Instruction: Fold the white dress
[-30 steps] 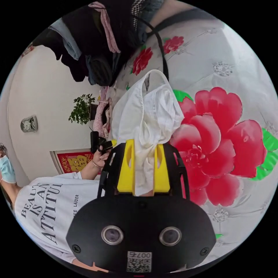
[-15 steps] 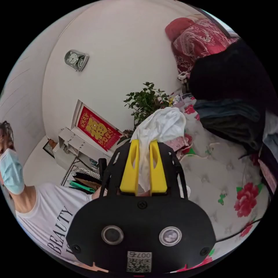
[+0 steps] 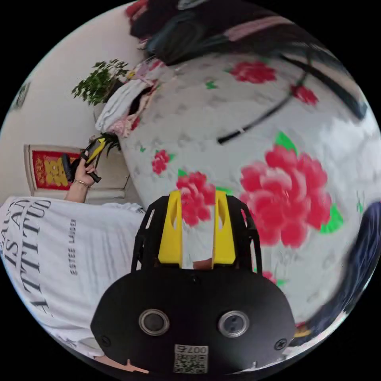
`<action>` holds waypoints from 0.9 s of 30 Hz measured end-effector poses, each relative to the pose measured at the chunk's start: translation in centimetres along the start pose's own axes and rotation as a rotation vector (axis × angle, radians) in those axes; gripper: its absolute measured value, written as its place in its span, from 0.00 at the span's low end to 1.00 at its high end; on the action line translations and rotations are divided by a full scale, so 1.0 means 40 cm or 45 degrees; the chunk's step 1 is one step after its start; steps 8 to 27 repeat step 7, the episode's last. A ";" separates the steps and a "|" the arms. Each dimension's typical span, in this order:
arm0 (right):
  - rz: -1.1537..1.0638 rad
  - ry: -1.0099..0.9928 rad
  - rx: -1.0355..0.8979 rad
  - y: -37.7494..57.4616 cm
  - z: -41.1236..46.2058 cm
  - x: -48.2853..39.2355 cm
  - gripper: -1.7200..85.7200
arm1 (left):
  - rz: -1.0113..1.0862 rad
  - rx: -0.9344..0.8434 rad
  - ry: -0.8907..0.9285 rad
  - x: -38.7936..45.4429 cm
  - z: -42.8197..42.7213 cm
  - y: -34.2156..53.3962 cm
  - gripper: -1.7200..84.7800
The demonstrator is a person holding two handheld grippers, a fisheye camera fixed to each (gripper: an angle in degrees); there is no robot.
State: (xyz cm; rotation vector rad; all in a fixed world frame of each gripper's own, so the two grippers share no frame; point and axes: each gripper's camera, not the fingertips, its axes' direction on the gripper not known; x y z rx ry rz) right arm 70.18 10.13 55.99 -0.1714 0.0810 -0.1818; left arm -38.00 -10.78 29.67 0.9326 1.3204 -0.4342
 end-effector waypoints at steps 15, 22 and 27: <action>0.912 0.362 0.446 0.659 -0.252 0.337 0.15 | 0.644 -0.395 0.290 0.423 0.315 0.157 0.11; 0.912 0.362 0.446 0.659 -0.252 0.337 0.15 | 0.644 -0.395 0.290 0.423 0.315 0.157 0.11; 0.912 0.362 0.446 0.659 -0.252 0.337 0.15 | 0.644 -0.395 0.290 0.423 0.315 0.157 0.11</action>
